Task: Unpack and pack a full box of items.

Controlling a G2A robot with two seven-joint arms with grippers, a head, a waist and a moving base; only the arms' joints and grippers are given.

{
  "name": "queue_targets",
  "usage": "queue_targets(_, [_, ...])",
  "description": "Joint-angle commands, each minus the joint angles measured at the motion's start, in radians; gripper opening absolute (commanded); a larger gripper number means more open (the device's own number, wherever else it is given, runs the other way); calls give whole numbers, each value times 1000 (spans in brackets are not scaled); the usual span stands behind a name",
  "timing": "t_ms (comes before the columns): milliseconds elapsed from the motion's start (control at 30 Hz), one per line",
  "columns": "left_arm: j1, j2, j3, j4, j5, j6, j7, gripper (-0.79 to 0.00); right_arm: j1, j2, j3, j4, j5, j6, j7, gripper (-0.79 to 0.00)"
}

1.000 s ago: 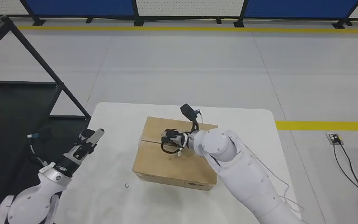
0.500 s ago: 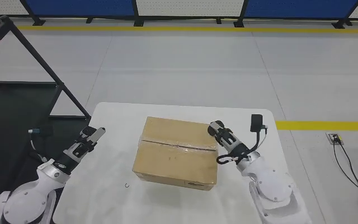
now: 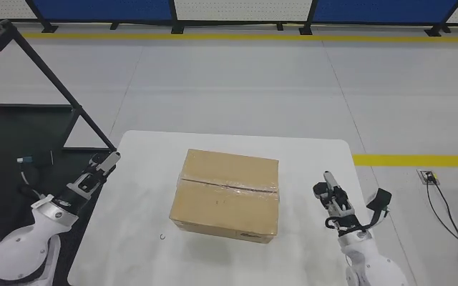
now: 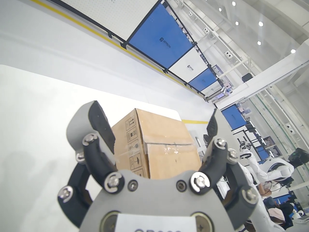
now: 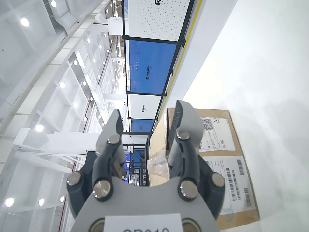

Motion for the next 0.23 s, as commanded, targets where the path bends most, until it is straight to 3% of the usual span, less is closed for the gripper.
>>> queue_targets(0, [0, 0, 0, 0, 0, 0, 0, 0, 0, 0, 0, 0, 0, 0, 0, -236])
queue_targets(133, [0, 0, 0, 0, 0, 0, 0, 0, 0, 0, 0, 0, 0, 0, 0, -69])
queue_targets(200, [0, 0, 0, 0, 0, 0, 0, -1, 0, 0, 0, 0, 0, 0, 0, -33])
